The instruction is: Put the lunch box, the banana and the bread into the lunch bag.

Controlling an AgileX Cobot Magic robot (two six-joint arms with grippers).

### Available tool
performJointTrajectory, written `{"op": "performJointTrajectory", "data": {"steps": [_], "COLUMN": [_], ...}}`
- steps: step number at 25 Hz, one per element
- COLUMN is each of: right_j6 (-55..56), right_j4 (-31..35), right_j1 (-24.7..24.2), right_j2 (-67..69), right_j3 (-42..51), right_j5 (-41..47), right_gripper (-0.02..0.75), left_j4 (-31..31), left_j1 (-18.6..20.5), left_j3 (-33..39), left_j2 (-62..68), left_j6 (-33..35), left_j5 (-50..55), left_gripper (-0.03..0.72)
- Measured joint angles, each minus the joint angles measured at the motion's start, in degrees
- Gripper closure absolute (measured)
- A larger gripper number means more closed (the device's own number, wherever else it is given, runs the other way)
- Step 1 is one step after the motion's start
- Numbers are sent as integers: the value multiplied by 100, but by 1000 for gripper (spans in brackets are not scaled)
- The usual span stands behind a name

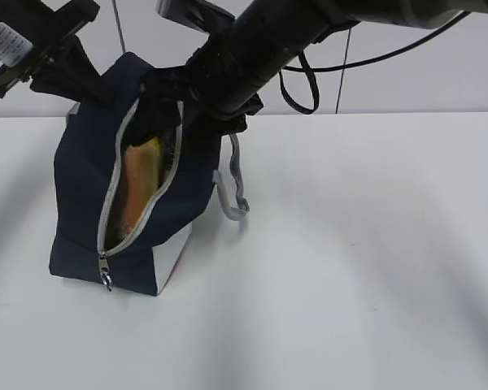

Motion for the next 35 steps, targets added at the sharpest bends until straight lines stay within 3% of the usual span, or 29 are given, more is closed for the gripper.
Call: {"op": "performJointTrajectory", "data": {"steps": [4,8,13,19,27,35], "right_j6": [-14,84,613,1549,1838,1338], "right_j4": [-289,-874,-1650,-2012,-1527,-122], "right_j1": [0,0,0,-149,-492,-651], "right_j2": [0,0,-75,-95,-95,66], "right_j3": [-447,-1016,-1116,-1116,-706,-181], "right_j5": [493,1250,1512,1556,1430,874], "right_gripper": [93,155,229,241,278,366], "left_j4": [0,-7,-7,-7,-7,-8], "left_j1": [0,0,0,0,0,0], "left_j3": [0,0,0,0,0,0], "left_j2": [0,0,0,0,0,0], "left_j6": [0,0,0,0,0,0], "left_j5": [0,0,0,0,0,0], "left_gripper": [690,690,691,691,691,691]}}
